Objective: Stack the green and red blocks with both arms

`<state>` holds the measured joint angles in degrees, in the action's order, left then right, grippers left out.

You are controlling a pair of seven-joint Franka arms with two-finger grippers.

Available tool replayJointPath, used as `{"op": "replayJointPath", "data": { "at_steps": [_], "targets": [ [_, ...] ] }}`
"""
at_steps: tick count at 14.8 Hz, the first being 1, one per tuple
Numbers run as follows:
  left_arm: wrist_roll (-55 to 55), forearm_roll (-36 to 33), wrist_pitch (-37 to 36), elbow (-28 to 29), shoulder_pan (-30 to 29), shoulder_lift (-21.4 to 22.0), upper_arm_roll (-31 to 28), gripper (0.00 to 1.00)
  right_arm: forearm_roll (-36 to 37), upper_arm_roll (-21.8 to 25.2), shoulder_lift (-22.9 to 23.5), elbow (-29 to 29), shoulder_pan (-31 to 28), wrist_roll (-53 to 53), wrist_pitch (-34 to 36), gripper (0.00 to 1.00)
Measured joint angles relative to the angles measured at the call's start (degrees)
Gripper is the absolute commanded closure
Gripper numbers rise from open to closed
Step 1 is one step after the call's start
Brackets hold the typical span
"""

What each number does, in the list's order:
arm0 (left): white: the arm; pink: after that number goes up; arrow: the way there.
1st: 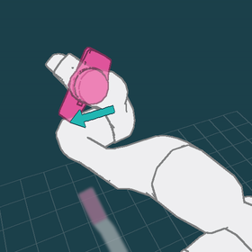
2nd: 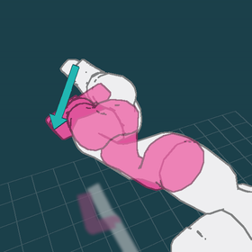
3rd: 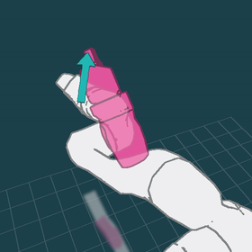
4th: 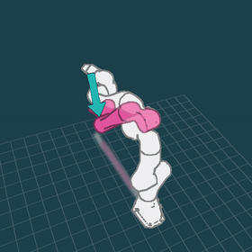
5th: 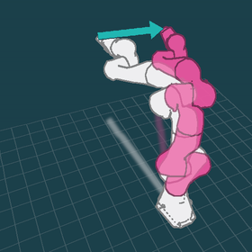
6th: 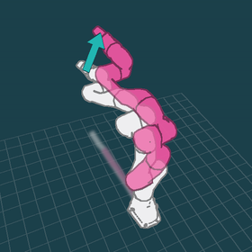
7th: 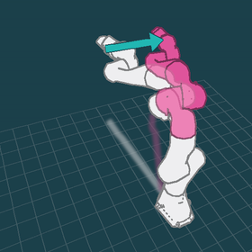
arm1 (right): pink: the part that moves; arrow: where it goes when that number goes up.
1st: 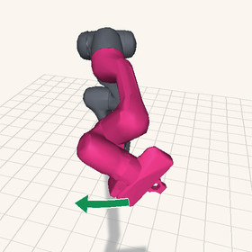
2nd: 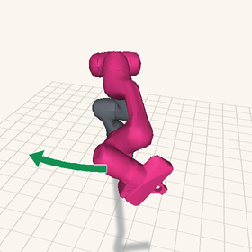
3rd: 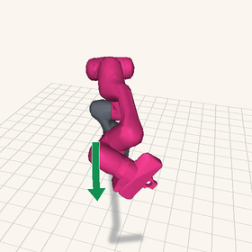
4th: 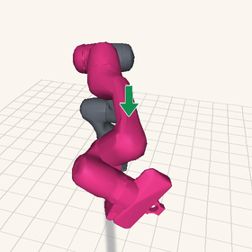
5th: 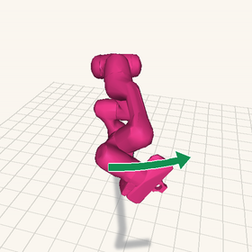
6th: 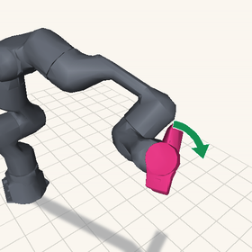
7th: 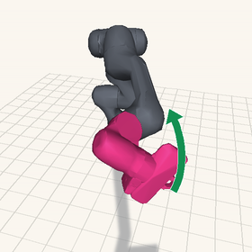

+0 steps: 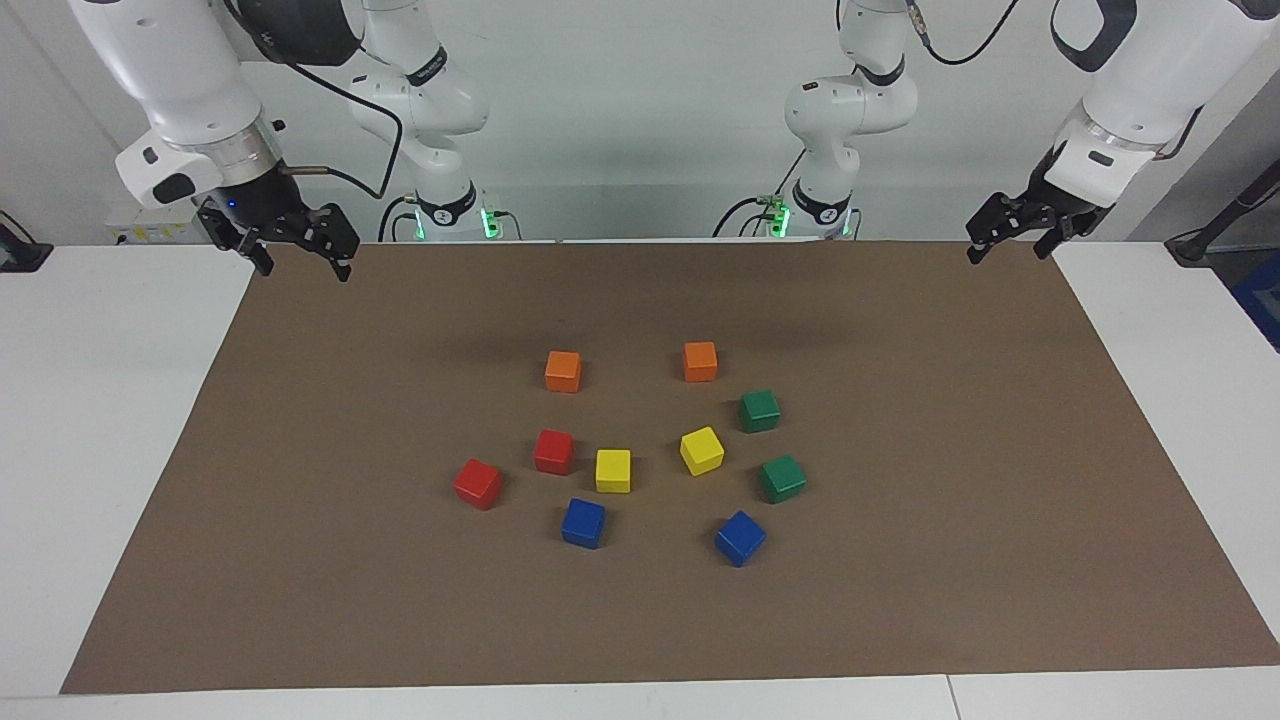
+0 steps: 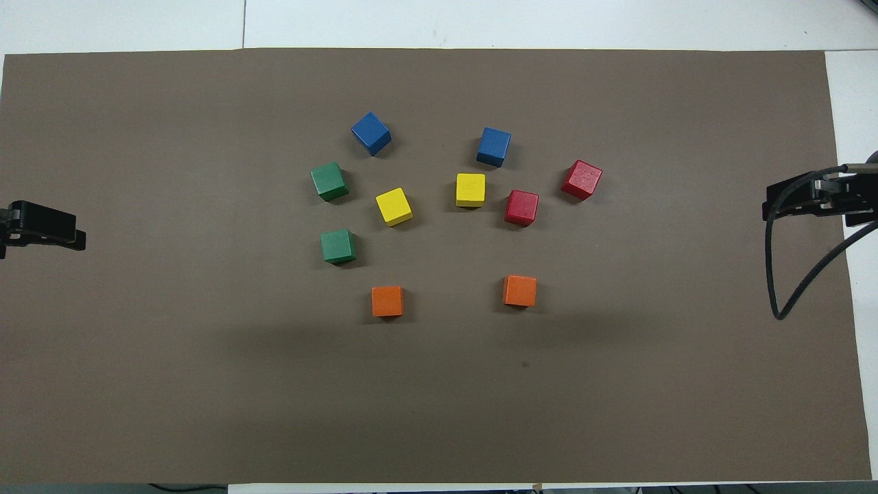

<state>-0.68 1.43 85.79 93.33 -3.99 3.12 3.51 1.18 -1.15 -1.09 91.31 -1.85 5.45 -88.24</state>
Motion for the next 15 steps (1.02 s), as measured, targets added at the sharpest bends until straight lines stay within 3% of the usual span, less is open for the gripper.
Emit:
{"op": "replayJointPath", "data": {
  "at_steps": [10, 15],
  "targets": [
    [-0.1, 0.0, 0.3, 0.0, 0.0, 0.0, 0.0, 0.0, -0.1, -0.3, -0.1, 0.5, 0.1, 0.0, 0.1, 0.0],
    [-7.6, 0.1, 9.0, 5.1, 5.1, -0.1, 0.5, 0.0, -0.1, -0.7, -0.6, 5.5, 1.6, 1.7, -6.6, 0.0]
  ]
}}
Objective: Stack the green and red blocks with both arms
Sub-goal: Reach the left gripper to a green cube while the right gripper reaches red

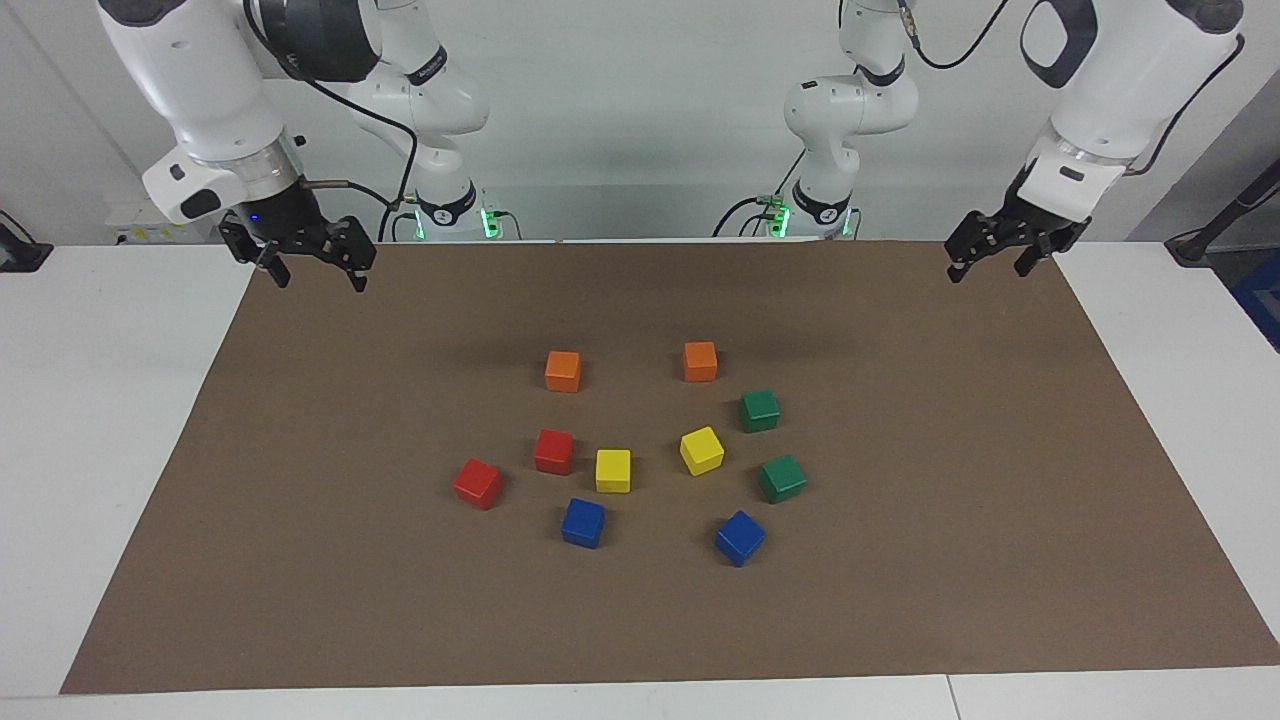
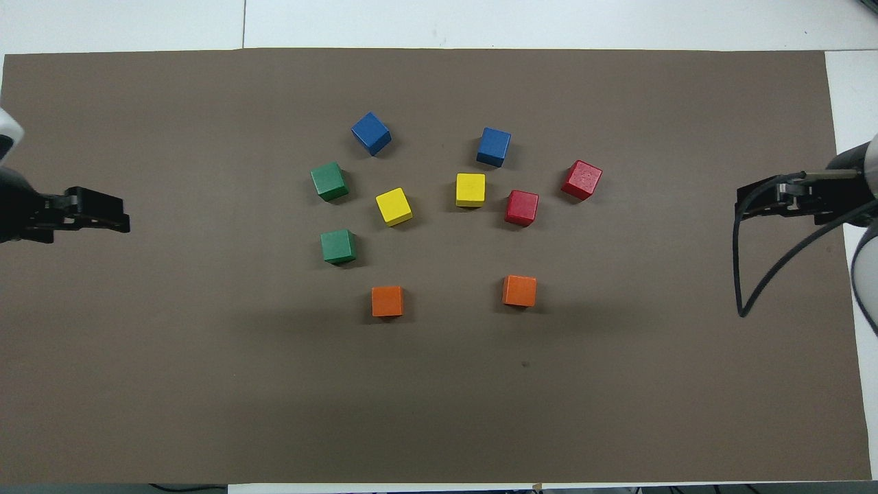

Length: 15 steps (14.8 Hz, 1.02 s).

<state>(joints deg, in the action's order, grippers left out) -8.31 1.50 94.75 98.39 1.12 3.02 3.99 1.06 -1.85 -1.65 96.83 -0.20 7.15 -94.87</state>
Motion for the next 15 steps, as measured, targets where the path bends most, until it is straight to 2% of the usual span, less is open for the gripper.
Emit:
{"op": "replayJointPath", "data": {
  "at_steps": [5, 9, 11, 15],
  "targets": [
    [-5.6, 0.0, 9.4, 6.9, 6.2, -2.5, 0.2, 0.0, 0.0, -0.1, 2.6, 6.1, 3.9, 4.8, -11.7, 0.0],
    [-5.9, 0.2, 14.4, 7.3, 9.0, -8.7, 0.3, 0.0, 0.0, -0.1, 8.0, 6.7, 3.9, 4.9, -17.4, 0.0],
    [-6.1, 2.5, 16.3, 7.3, 10.8, -11.3, 0.4, 0.0, 0.0, -0.1, 10.2, 6.8, 3.8, 5.3, -18.7, 0.0],
    [-7.5, 4.3, 20.1, 7.2, 13.5, -14.1, 0.3, 0.0, 0.0, -0.1, 13.9, 6.6, 3.8, 5.4, -26.1, 0.0]
  ]
}}
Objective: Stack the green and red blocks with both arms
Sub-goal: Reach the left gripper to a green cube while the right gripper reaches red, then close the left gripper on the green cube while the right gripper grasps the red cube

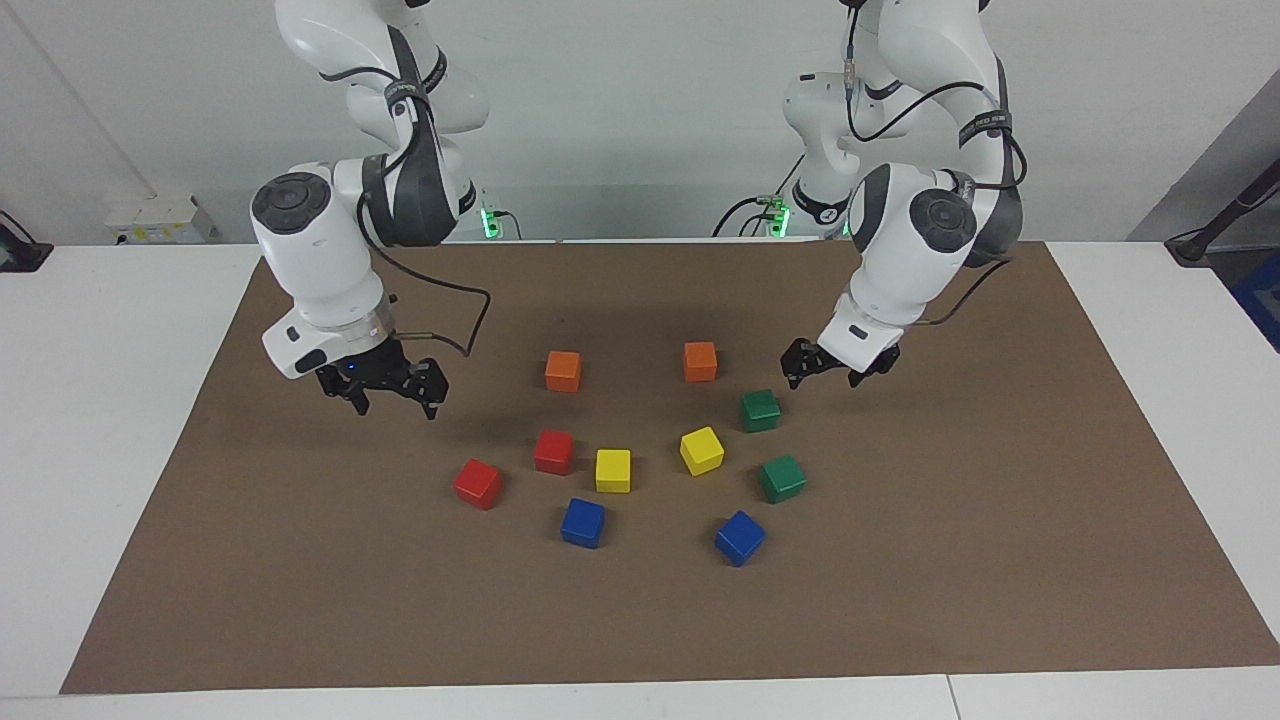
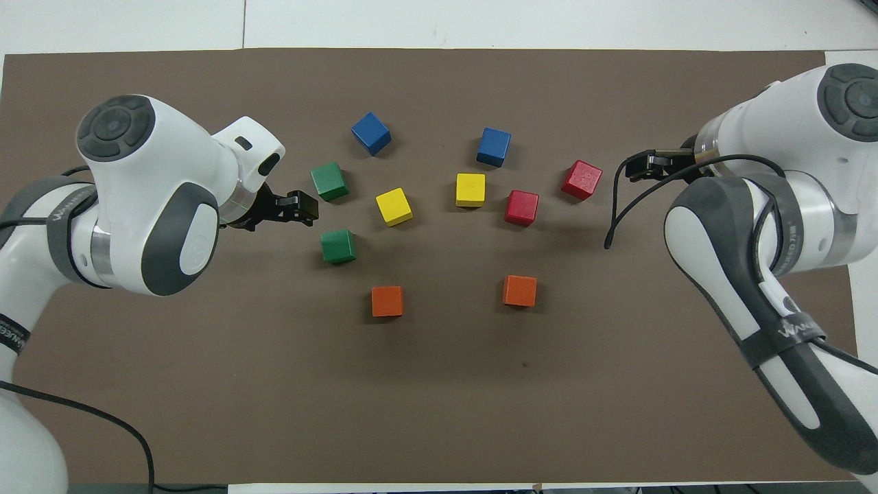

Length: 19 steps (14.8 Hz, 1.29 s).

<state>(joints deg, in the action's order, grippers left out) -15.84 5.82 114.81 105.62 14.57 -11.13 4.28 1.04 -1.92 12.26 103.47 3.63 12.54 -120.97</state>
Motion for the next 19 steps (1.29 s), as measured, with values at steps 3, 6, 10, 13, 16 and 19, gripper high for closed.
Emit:
{"op": "replayJointPath", "data": {
  "at_steps": [3, 6, 10, 13, 16, 19],
  "targets": [
    [-7.1, 0.0, 1.1, 1.0, 2.4, -0.3, 0.0, 0.0, 0.0, 0.0, 4.5, -3.8, 0.0, 0.0, -0.1, 0.0],
    [-10.2, 0.0, 6.1, 4.3, 4.4, -0.4, 0.0, 0.0, 0.0, -0.1, 9.7, -11.9, 0.1, 0.0, 3.8, 0.0],
    [-11.9, 0.0, 10.3, 7.7, 4.8, -1.2, -0.1, 0.0, 0.0, -0.5, 14.9, -19.3, 2.1, 1.9, 6.3, 0.0],
    [-16.7, 0.0, 12.5, 8.0, 6.1, -2.8, -0.1, 0.0, 0.0, -0.6, 18.2, -24.1, 5.6, 6.7, 7.7, 0.0],
    [-18.0, 0.0, 13.7, 8.0, 7.0, -4.0, -0.1, 0.0, 0.0, -0.6, 20.4, -25.8, 6.6, 8.7, 7.7, 0.0],
    [-18.0, -0.3, 13.8, 8.0, 7.3, -4.5, -0.2, 0.0, 0.0, -0.5, 21.6, -26.1, 6.2, 11.2, 7.7, 0.0]
  ]
}}
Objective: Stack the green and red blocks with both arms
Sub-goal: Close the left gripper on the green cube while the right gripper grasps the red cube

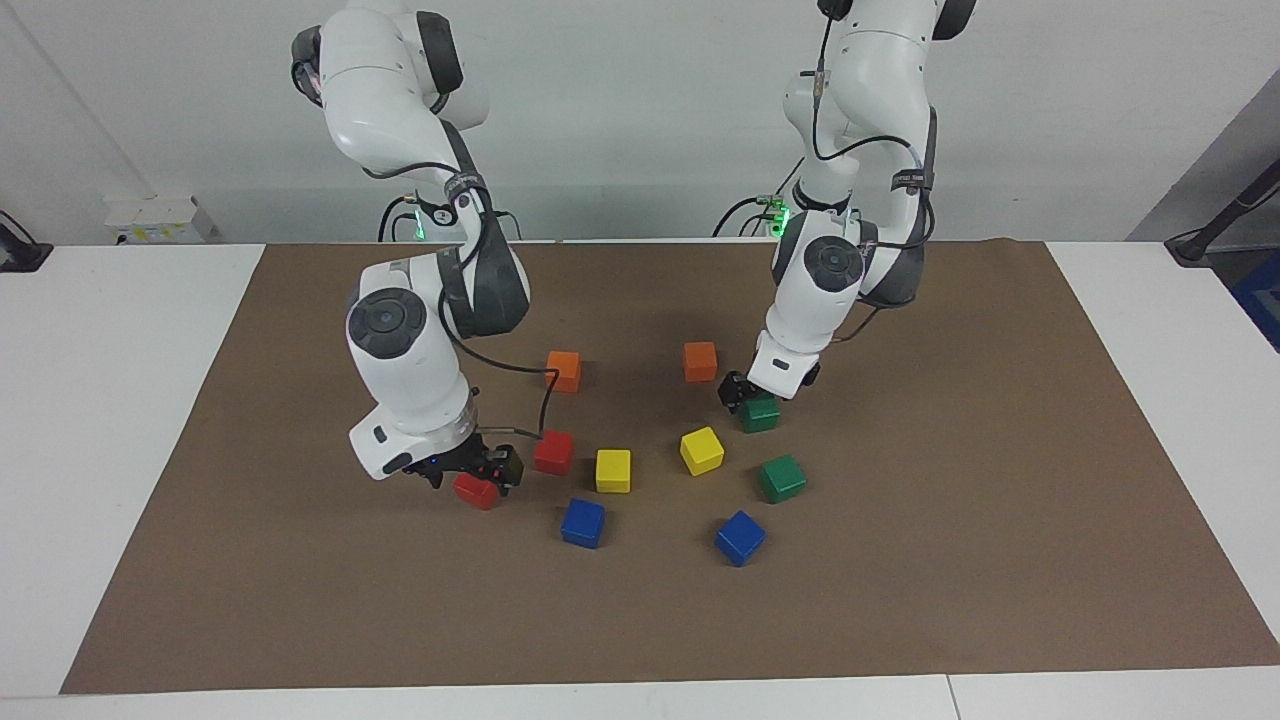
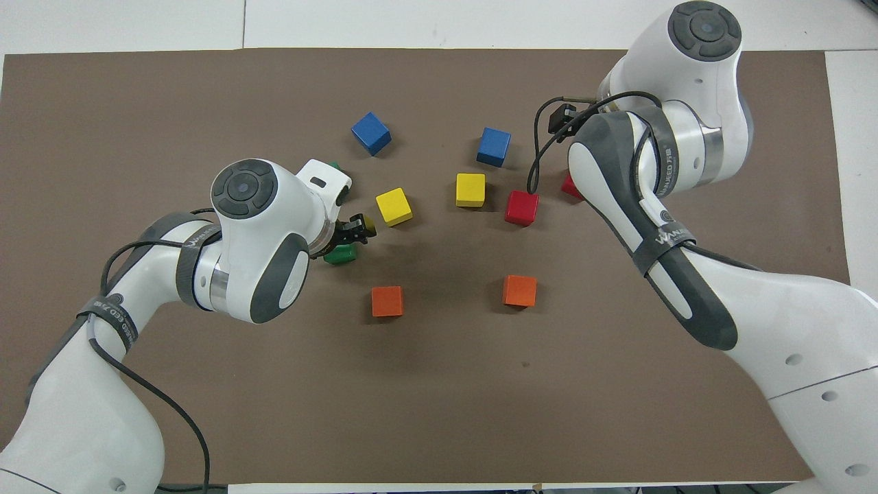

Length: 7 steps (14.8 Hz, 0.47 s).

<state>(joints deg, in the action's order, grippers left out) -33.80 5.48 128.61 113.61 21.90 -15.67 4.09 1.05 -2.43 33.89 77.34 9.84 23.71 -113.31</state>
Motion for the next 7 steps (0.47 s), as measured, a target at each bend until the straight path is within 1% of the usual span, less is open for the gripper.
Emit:
{"op": "replayJointPath", "data": {
  "at_steps": [3, 7],
  "targets": [
    [0.0, -1.0, 0.6, 0.0, 0.1, -0.6, -0.2, 0.0, -0.3, 0.0, 0.3, 0.0, -0.6, 2.5, 0.5, 0.0],
    [0.0, -2.4, 1.5, 0.0, 0.1, -1.8, -0.2, 0.0, -0.6, 0.0, 0.6, 0.4, -1.0, 9.3, 0.8, 0.0]
  ]
}}
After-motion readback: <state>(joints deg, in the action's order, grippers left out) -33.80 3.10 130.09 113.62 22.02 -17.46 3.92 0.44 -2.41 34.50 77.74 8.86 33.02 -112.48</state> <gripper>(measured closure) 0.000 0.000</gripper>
